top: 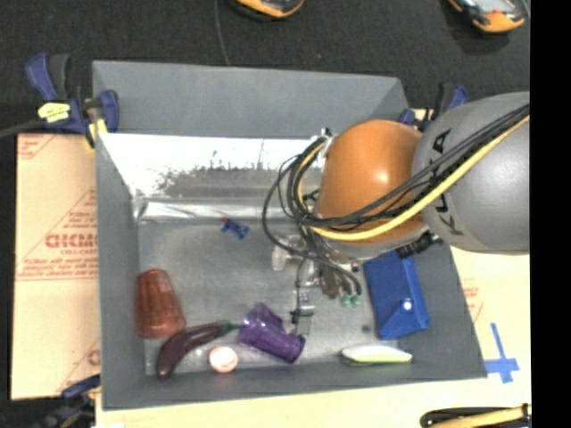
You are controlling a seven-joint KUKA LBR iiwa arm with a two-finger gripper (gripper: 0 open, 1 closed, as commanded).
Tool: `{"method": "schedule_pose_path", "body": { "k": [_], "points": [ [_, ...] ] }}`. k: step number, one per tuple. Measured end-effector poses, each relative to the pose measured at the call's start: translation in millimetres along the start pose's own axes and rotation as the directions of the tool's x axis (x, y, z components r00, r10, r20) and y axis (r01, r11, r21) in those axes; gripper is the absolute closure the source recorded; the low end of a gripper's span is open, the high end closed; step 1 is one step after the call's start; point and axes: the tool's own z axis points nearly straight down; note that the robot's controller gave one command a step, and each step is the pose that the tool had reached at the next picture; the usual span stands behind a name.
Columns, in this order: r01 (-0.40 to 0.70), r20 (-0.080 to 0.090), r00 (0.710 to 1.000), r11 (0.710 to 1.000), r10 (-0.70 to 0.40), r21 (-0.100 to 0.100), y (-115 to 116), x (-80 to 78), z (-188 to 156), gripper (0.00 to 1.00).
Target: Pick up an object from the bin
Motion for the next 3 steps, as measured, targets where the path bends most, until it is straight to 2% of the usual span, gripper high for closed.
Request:
{"method": "schedule_pose_path", "body": {
  "k": [1, 2, 3],
  "points": [
    [-0.003, 0.008, 1.000, 1.000, 0.003, -0.001, 0, -1.7, -4, 0.00],
    [-0.086, 0.012, 0.996, 0.996, 0.086, -0.003, 0, 7.4, 68, 0.00],
    [-0.113, 0.007, 0.994, 0.994, 0.113, -0.002, 4, 13.1, 102, 0.00]
  ]
}}
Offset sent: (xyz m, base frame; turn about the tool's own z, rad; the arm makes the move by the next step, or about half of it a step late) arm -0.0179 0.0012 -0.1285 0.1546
